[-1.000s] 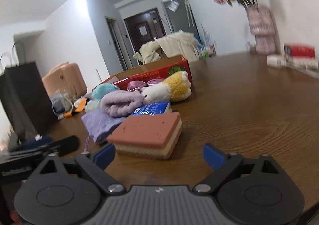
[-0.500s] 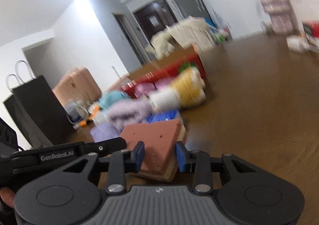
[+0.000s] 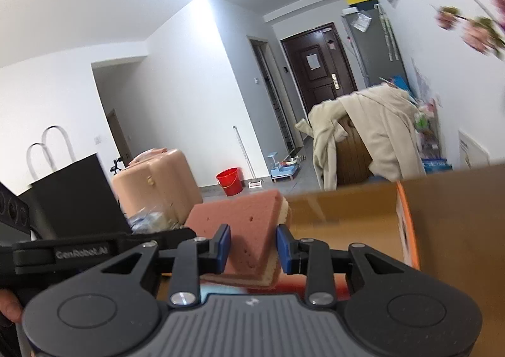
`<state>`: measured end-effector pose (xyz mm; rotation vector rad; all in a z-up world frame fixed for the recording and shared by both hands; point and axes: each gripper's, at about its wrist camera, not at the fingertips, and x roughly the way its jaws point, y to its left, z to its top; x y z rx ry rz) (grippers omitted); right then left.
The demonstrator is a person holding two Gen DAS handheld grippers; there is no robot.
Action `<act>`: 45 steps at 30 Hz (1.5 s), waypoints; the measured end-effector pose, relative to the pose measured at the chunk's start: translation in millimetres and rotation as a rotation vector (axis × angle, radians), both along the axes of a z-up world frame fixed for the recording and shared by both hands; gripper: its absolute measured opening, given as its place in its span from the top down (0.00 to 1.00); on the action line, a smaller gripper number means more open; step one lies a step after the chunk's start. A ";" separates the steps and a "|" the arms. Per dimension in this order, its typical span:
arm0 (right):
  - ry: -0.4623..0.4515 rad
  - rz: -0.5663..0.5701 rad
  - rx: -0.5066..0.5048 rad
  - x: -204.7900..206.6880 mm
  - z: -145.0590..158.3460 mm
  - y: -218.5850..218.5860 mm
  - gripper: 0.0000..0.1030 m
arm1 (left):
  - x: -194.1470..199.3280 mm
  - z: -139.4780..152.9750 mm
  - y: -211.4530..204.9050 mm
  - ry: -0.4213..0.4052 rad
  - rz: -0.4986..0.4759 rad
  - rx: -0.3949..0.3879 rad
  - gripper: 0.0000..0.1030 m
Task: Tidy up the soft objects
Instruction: 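Carry the sponge block into the cardboard box and open the right gripper, then move both grippers toward the purple cloth bag on the table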
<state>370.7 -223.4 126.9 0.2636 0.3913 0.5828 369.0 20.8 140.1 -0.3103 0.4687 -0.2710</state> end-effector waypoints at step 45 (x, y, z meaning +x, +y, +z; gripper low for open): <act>-0.107 -0.044 -0.378 -114.3 116.3 -73.3 0.23 | -168.8 68.1 98.4 -0.127 0.220 0.312 0.04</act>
